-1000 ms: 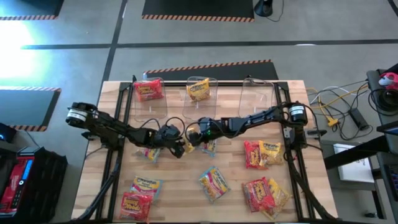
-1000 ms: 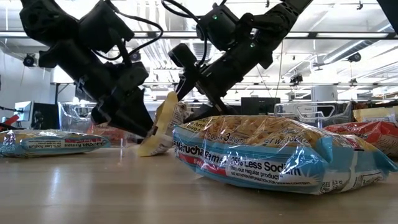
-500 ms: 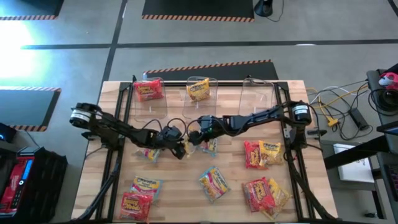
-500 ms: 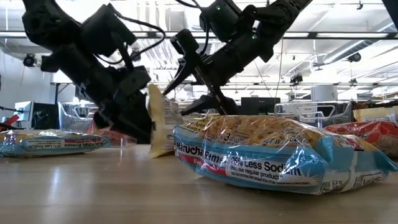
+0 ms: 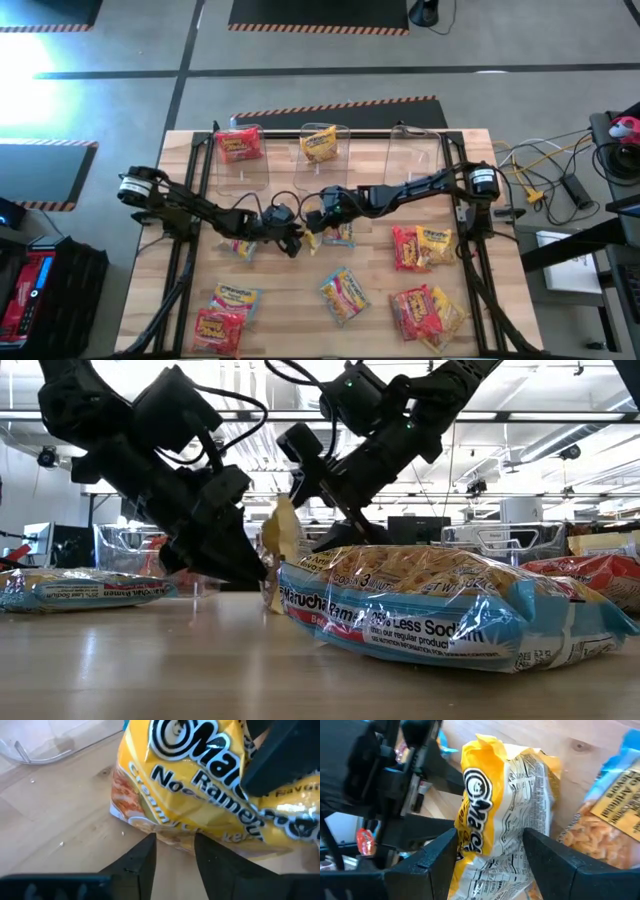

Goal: Sort Maruchan noodles
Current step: Put the yellow noodle pack into the middle transparent bin

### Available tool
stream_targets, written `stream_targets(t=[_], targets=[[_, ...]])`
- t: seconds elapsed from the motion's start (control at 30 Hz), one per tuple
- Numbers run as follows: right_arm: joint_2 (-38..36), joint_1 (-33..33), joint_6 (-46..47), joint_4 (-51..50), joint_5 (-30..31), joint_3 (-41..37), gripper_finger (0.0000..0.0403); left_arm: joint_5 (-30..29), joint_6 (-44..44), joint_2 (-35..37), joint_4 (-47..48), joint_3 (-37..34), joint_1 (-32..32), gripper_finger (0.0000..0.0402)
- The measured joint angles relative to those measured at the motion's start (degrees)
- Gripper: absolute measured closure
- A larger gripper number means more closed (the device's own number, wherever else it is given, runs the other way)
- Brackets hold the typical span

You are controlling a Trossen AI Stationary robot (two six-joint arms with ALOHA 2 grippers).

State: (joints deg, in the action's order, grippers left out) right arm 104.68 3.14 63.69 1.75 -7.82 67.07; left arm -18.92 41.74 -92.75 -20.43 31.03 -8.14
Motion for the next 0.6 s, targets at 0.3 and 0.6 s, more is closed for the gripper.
stream_targets(t=[0.3,0.6], targets=[[-2.56,0.25,-0.68,-2.31,-1.32,0.7,0.0186,0.0,-0.64,0.0,-0.02,-0.04,0.0,0.0312],[-4.64,0.39,-1.08,-4.88,-1.14,1.05,0.0186,-0.05,-2.95,0.02,-0.1,0.95,0.0,0.0316]])
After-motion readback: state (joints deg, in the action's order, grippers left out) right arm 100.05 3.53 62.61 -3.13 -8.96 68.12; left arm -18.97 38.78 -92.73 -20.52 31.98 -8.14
